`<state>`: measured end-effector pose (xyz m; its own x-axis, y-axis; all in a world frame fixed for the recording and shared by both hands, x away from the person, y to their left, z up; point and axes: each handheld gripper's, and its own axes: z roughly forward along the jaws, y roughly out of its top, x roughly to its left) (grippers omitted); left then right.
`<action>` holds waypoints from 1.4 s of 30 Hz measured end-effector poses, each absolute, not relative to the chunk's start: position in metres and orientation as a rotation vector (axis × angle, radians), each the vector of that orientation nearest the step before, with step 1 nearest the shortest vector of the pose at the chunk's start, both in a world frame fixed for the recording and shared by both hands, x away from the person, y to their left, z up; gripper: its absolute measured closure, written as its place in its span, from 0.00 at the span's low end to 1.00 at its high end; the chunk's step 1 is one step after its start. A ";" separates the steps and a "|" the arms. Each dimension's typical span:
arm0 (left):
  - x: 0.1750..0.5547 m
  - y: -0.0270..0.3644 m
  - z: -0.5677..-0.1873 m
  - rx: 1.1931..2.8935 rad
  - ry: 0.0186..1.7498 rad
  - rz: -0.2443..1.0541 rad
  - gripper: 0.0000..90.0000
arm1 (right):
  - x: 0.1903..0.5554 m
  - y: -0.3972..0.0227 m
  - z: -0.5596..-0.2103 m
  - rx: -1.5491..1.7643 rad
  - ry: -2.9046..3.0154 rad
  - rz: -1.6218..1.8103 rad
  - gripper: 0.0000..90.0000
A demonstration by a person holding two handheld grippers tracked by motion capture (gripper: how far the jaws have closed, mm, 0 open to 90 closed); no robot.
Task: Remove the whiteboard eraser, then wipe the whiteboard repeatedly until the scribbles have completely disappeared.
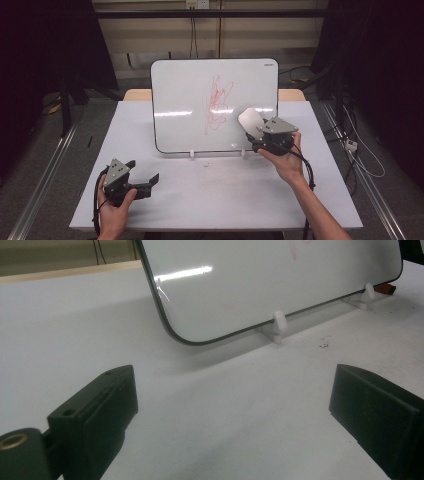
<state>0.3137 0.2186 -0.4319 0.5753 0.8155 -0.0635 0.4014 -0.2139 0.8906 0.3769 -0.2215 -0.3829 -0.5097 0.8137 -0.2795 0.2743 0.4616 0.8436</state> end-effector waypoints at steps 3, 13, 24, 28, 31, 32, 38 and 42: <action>0.315 0.218 -0.433 1.831 0.995 0.526 0.06 | 0.375 -0.220 -0.380 0.895 2.015 1.009 0.35; 0.317 0.221 -0.435 1.830 1.005 0.518 0.06 | 0.371 -0.208 -0.371 0.829 1.978 1.030 0.35; 0.318 0.219 -0.435 1.835 0.997 0.517 0.06 | 0.384 -0.193 -0.365 0.810 1.972 1.038 0.35; 0.320 0.219 -0.435 1.842 0.996 0.515 0.06 | 0.392 -0.191 -0.360 0.818 1.955 1.037 0.35; 0.321 0.218 -0.435 1.838 0.991 0.511 0.06 | 0.396 -0.187 -0.354 0.816 1.947 1.031 0.35; 0.321 0.218 -0.435 1.837 0.990 0.510 0.06 | 0.397 -0.186 -0.353 0.812 1.942 1.032 0.35; 0.318 0.218 -0.433 1.839 0.981 0.522 0.06 | 0.401 -0.177 -0.348 0.790 1.941 1.011 0.35; 0.318 0.218 -0.432 1.838 0.980 0.523 0.06 | 0.406 -0.176 -0.341 0.790 1.914 1.023 0.35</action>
<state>0.3181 0.2180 -0.4324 0.5865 0.8077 -0.0605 0.3996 -0.2236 0.8890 0.4058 -0.1758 -0.3407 -0.4774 0.8020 -0.3590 0.1468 0.4756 0.8673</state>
